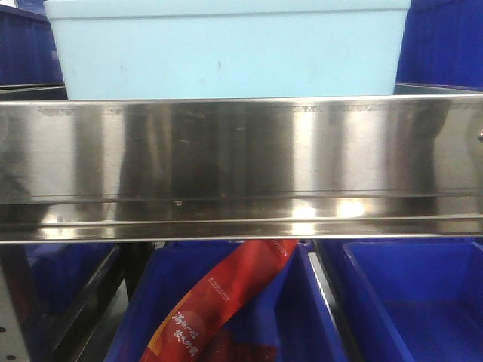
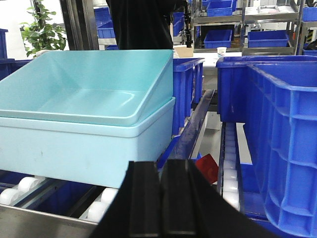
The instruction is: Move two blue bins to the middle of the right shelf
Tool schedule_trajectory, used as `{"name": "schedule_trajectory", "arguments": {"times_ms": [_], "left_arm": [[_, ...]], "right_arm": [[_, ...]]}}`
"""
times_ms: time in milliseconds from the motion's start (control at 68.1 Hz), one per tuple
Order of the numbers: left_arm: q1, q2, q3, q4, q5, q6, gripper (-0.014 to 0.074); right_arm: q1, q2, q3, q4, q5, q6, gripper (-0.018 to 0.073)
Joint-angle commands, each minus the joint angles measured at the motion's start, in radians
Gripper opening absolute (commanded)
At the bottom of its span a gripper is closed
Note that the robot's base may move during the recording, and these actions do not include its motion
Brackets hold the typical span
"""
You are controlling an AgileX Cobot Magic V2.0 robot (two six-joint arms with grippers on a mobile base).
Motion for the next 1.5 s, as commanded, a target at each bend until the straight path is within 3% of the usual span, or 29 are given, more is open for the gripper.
{"name": "schedule_trajectory", "arguments": {"times_ms": [0, 602, 734, 851, 998, 1321, 1483], "left_arm": [[0.003, -0.005, -0.001, -0.004, -0.021, 0.0, -0.0111], [0.003, -0.005, -0.001, -0.004, -0.021, 0.0, -0.0111], [0.003, -0.005, -0.001, -0.004, -0.021, 0.0, -0.0111], [0.003, -0.005, -0.001, -0.004, -0.021, 0.0, -0.0111], [0.003, -0.005, -0.001, -0.004, -0.021, 0.0, -0.0111], [0.003, -0.005, -0.001, -0.004, -0.021, 0.0, -0.0111], [0.003, -0.005, -0.001, -0.004, -0.021, 0.0, -0.0111]], "right_arm": [[-0.003, -0.003, 0.003, -0.012, -0.025, -0.004, -0.0162], [-0.009, -0.003, 0.003, -0.012, -0.03, -0.004, -0.0162], [-0.108, -0.003, 0.039, 0.018, -0.111, -0.064, -0.0162], [-0.264, -0.003, 0.133, 0.176, -0.214, -0.21, -0.0162], [-0.362, -0.032, 0.249, 0.231, -0.225, -0.223, -0.0162], [-0.376, -0.141, 0.466, 0.231, -0.319, -0.223, -0.0162], [-0.376, -0.141, 0.468, 0.231, -0.301, -0.223, -0.0162]]}}
